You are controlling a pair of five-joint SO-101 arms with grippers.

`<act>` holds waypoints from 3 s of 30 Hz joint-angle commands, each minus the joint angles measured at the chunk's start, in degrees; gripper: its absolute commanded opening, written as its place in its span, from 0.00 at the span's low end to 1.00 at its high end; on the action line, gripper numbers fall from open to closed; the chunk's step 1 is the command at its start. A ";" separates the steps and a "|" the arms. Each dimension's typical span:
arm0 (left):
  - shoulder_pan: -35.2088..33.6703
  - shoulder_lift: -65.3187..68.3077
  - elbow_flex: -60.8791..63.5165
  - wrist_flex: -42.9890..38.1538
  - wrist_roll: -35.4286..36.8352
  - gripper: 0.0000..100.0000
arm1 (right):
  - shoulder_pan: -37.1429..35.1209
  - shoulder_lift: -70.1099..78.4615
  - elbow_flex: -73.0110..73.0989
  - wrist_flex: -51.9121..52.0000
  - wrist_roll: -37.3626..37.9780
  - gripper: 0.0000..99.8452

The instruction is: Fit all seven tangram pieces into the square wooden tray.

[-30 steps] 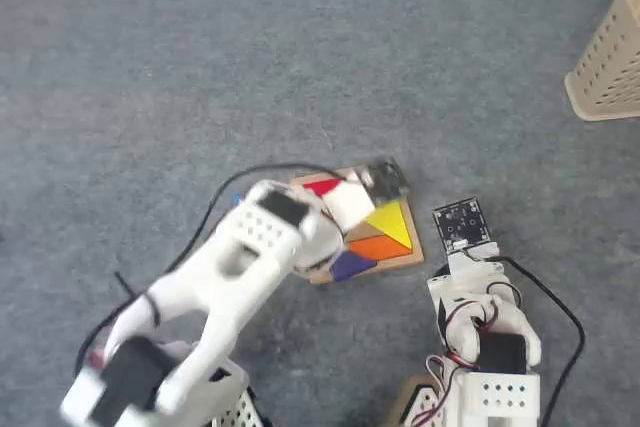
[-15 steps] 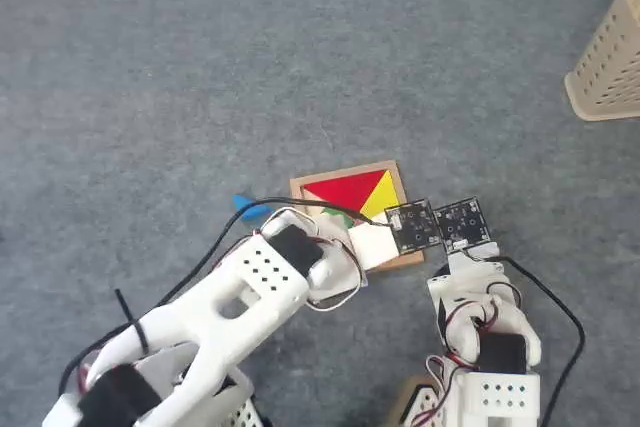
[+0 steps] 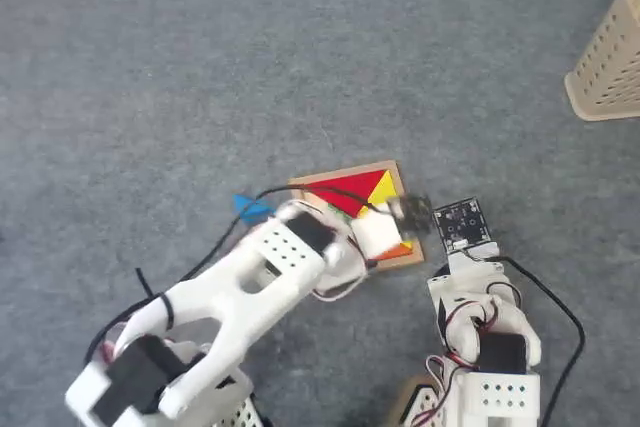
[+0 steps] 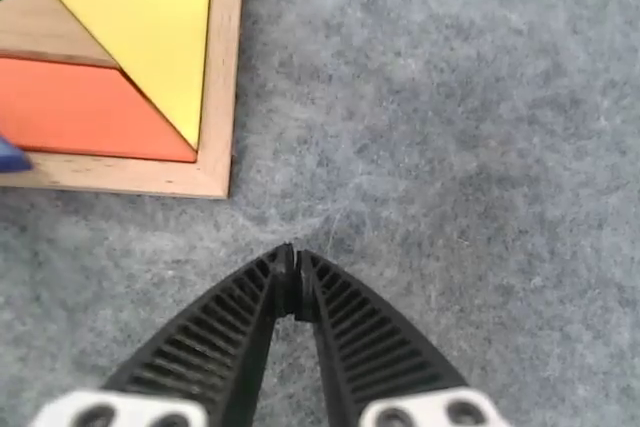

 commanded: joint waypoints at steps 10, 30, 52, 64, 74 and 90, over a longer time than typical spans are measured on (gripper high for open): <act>0.53 0.44 -2.95 -1.05 2.20 0.15 | 0.57 0.48 0.88 0.31 0.62 0.01; -4.57 4.22 -3.74 -4.92 0.26 0.15 | 0.57 0.48 0.88 0.31 0.62 0.01; -34.37 -1.76 -6.37 -2.11 17.76 0.13 | 0.57 0.48 0.88 0.31 0.62 0.01; -40.62 11.52 -12.97 -3.16 28.84 0.13 | 0.57 0.48 0.88 0.31 0.62 0.01; -41.05 18.99 -22.55 5.89 46.33 0.13 | 0.57 0.48 0.88 0.31 0.62 0.01; -36.92 30.42 -34.95 18.73 48.09 0.13 | 0.57 0.48 0.88 0.31 0.62 0.01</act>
